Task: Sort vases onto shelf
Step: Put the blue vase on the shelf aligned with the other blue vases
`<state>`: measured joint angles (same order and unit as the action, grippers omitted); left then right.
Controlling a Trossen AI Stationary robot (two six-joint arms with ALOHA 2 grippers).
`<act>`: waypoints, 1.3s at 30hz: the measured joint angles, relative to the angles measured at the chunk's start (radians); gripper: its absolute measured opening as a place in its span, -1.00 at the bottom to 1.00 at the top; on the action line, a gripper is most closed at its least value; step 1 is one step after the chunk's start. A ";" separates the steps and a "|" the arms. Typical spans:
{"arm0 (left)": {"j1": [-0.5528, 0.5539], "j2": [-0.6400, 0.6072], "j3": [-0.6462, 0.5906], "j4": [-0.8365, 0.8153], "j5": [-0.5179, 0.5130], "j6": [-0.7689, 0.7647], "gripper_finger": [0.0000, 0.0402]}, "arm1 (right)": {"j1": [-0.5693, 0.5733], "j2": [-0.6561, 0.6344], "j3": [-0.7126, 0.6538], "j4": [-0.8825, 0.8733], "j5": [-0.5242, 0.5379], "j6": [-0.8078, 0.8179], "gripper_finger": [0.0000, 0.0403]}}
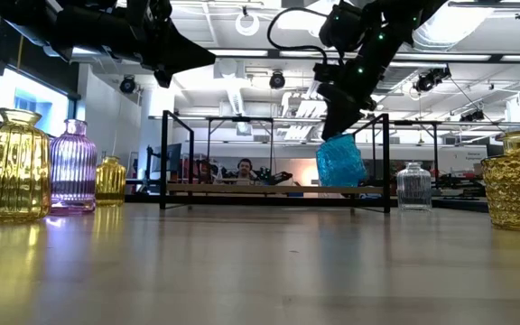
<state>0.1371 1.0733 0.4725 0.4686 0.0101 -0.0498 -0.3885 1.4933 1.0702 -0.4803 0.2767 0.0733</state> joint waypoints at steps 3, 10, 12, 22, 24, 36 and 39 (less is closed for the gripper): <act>0.000 0.000 0.000 0.000 0.000 0.000 -1.00 | 0.003 0.000 -0.005 0.023 0.002 0.037 -0.47; 0.000 0.000 0.000 0.000 0.000 0.000 -1.00 | 0.004 0.000 -0.006 0.040 0.012 0.085 -0.47; 0.000 0.000 0.000 0.000 0.000 0.001 -1.00 | 0.004 0.000 -0.006 0.042 0.028 0.089 -0.45; 0.000 0.000 0.000 0.000 0.000 0.001 -1.00 | 0.004 0.012 -0.006 0.101 0.038 0.092 -0.38; 0.000 0.000 0.000 0.000 0.001 0.001 -1.00 | 0.008 0.032 -0.006 0.130 0.039 0.092 -0.38; -0.015 0.000 0.000 0.000 0.003 0.005 -1.00 | 0.031 0.069 -0.006 0.171 0.060 0.107 -0.37; -0.015 0.000 0.000 0.000 0.003 0.007 -1.00 | 0.031 0.069 -0.006 0.160 0.060 0.109 -0.34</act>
<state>0.1223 1.0733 0.4725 0.4688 0.0128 -0.0429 -0.3573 1.5623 1.0641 -0.3199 0.3363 0.1828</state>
